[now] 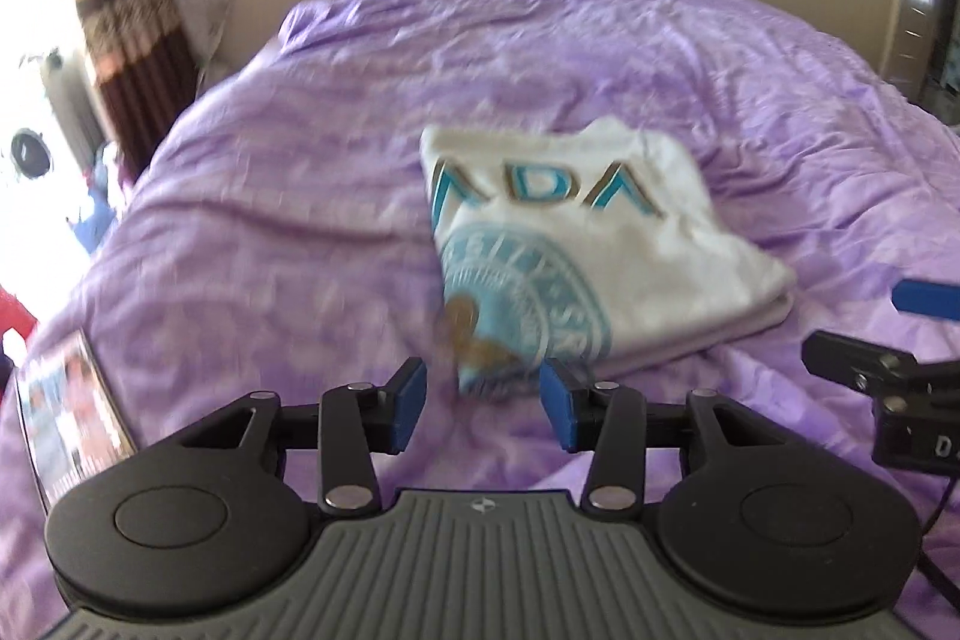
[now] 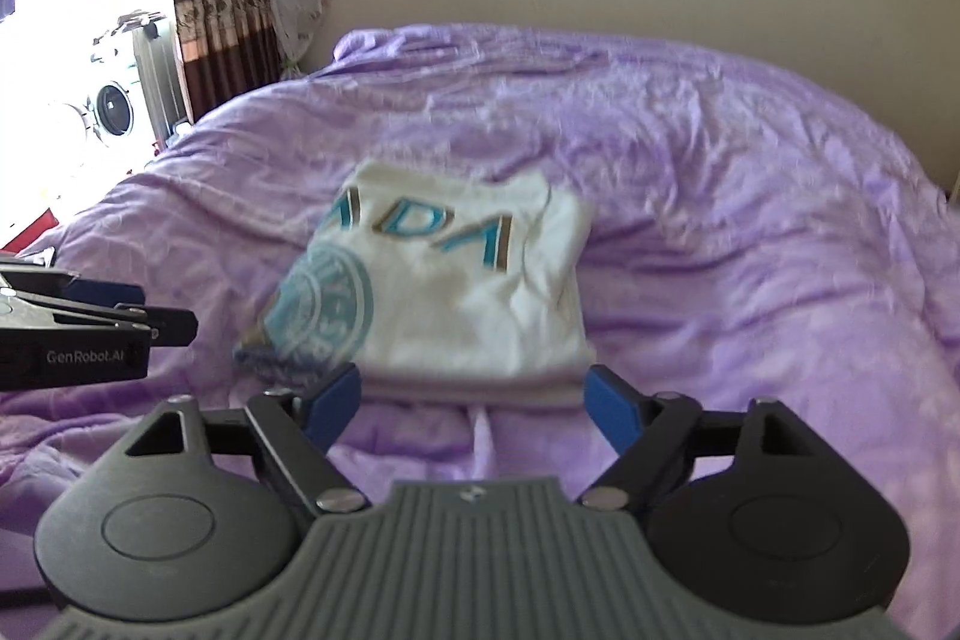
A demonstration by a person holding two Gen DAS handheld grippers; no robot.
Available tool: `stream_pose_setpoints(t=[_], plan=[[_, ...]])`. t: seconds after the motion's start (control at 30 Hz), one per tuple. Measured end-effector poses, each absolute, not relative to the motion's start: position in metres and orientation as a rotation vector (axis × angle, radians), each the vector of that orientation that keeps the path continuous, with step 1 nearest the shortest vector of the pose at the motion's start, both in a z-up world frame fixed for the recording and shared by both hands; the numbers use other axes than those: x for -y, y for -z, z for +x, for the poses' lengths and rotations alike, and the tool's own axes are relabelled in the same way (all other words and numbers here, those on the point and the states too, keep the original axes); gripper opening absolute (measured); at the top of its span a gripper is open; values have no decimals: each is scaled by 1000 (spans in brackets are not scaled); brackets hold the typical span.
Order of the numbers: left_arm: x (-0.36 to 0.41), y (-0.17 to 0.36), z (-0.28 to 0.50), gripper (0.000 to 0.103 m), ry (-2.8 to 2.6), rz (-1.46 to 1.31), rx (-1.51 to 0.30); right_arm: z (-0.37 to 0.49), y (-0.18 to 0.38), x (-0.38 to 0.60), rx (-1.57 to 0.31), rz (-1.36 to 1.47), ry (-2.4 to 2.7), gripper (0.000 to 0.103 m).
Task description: Fold small clothes
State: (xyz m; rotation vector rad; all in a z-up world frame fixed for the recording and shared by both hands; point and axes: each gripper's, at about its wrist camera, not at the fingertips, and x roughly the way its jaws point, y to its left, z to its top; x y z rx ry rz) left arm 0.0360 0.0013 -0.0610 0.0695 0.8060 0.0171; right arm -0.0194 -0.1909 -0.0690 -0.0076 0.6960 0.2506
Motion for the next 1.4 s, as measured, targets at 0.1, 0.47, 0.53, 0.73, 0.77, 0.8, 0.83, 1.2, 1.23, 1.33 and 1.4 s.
stream_pose_setpoints(t=[0.1, 0.47, 0.53, 0.73, 0.77, 0.8, 0.83, 1.2, 1.23, 1.33, 1.4], plan=[[-4, 72, 41, 54, -33, 53, -859, -15, 81, 190, -742, 10, -251, 80], [1, 91, 47, 56, -3, 54, -949, -4, 101, 184, -819, 3, -271, 81], [2, 91, 46, 56, -4, 58, -948, -2, 101, 184, -824, 2, -274, 81], [4, 89, 48, 58, 0, 66, -945, -2, 101, 185, -828, 2, -278, 81], [4, 89, 48, 58, 0, 66, -944, -1, 102, 184, -829, 2, -279, 81], [4, 89, 48, 58, 1, 66, -943, -1, 102, 185, -830, 1, -280, 81], [4, 89, 48, 59, 0, 65, -943, 0, 102, 185, -830, 2, -281, 81], [4, 89, 47, 59, 1, 66, -942, 2, 104, 184, -841, 7, -290, 81], [4, 89, 47, 59, 1, 66, -941, 2, 104, 184, -842, 7, -291, 81], [4, 89, 47, 59, 0, 66, -940, 2, 104, 185, -845, 7, -293, 81], [4, 89, 47, 59, 0, 67, -940, 2, 104, 185, -846, 7, -294, 81]])
